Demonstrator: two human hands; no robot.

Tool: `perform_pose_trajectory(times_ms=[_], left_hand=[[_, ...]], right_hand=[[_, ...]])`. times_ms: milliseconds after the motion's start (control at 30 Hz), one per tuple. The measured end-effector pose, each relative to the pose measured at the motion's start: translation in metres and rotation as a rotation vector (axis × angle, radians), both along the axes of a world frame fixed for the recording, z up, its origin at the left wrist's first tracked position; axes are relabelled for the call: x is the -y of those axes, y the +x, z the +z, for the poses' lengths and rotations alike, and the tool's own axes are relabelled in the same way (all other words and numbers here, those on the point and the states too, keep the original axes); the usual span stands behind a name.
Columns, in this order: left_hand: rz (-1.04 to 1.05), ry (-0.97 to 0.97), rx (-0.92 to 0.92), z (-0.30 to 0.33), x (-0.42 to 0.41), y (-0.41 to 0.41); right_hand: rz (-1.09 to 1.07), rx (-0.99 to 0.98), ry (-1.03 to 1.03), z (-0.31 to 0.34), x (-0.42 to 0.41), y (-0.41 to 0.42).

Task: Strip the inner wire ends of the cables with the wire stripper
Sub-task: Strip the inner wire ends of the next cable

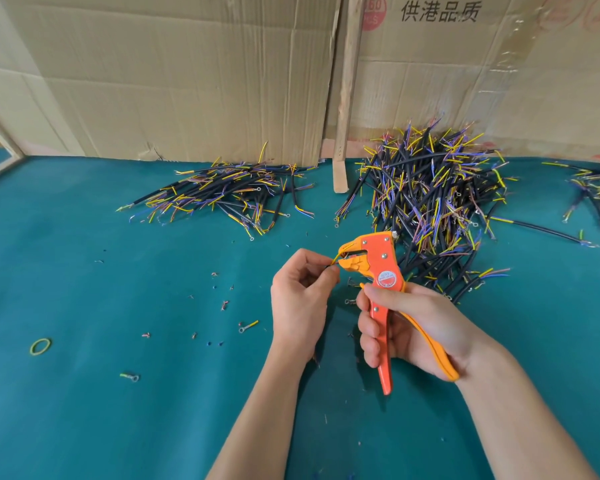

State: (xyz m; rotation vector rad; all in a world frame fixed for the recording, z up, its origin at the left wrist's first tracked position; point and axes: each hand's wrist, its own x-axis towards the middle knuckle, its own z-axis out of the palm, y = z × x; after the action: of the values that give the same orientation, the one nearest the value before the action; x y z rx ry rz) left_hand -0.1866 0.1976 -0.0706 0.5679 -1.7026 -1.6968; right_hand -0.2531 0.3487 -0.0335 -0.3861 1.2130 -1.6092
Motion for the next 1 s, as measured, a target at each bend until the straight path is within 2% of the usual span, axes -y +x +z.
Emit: perform_pose_trajectory(times_ms=[367, 533, 667, 767, 900, 1000], left_hand=[[-0.001, 0.003, -0.007, -0.001, 0.000, -0.001], [-0.027, 0.051, -0.020, -0.001, 0.000, 0.000], [-0.049, 0.134, -0.035, -0.001, 0.001, 0.000], [-0.044, 0.180, -0.036, -0.002, 0.003, 0.001], [-0.043, 0.168, 0.004, -0.001, 0.002, 0.000], [-0.055, 0.183, 0.046, 0.003, -0.001, 0.000]], right_hand=[[-0.061, 0.037, 0.029, -0.004, 0.004, 0.001], [-0.159, -0.029, 0.036, -0.005, 0.010, 0.003], [-0.157, 0.049, -0.055, -0.006, 0.013, 0.006], [-0.273, 0.190, -0.216, -0.005, 0.012, 0.002], [-0.399, 0.222, -0.276, -0.006, -0.001, -0.011], [-0.368, 0.247, -0.331, -0.007, -0.005, -0.013]])
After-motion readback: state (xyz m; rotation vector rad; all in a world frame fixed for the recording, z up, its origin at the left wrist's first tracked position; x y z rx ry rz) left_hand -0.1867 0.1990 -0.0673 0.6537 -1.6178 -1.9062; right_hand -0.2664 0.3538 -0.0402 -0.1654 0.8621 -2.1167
